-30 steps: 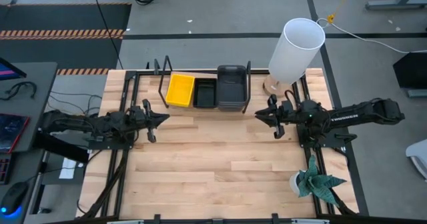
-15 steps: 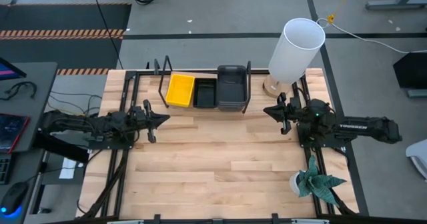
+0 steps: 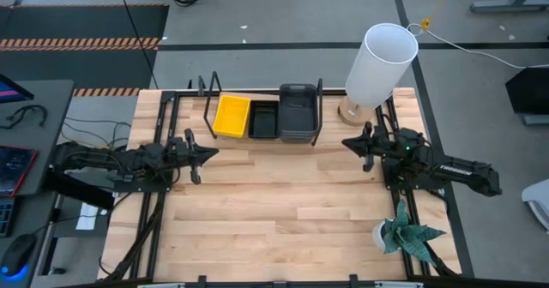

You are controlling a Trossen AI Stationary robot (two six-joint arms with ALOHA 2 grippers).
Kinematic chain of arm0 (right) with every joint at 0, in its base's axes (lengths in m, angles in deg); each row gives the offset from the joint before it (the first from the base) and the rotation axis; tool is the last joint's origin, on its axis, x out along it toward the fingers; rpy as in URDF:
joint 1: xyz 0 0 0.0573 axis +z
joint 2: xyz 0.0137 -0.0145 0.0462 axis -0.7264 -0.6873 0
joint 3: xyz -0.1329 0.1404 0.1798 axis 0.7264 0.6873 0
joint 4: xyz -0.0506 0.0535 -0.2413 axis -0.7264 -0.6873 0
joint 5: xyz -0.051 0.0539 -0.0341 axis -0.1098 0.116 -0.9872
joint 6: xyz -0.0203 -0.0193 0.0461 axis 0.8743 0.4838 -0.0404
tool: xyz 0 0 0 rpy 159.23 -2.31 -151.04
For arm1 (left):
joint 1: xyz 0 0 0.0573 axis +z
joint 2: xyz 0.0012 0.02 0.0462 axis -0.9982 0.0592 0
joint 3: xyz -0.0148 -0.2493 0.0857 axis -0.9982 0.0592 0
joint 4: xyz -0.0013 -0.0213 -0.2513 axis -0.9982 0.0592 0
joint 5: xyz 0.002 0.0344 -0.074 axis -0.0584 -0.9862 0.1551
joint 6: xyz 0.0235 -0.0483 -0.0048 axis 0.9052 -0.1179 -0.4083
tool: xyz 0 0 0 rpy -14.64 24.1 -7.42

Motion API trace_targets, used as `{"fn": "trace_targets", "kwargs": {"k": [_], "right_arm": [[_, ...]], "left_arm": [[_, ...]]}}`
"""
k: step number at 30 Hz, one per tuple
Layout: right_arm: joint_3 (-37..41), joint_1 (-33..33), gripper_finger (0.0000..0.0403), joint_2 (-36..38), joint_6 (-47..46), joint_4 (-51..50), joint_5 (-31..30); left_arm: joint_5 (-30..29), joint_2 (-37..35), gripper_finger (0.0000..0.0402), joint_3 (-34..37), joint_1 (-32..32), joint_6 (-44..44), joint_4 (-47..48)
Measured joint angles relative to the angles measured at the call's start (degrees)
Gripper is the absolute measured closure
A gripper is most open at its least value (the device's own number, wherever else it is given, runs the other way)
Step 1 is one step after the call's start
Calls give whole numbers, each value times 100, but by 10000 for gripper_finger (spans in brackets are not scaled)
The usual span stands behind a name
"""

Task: Stack baskets on shelf by color
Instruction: Return to Home Position

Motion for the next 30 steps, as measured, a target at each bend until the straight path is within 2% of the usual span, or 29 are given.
{"fn": "trace_targets", "kwargs": {"k": [6,16,30], "right_arm": [[0,-2,392,-35,400,-74,-487],[0,2,390,-35,-691,-83,-471],[0,2,391,-37,-737,-83,-469]], "left_arm": [[-99,-1,394,0,0,426,-1],[-105,0,378,0,0,-8,-125],[-106,-1,385,0,0,-40,-109]]}}
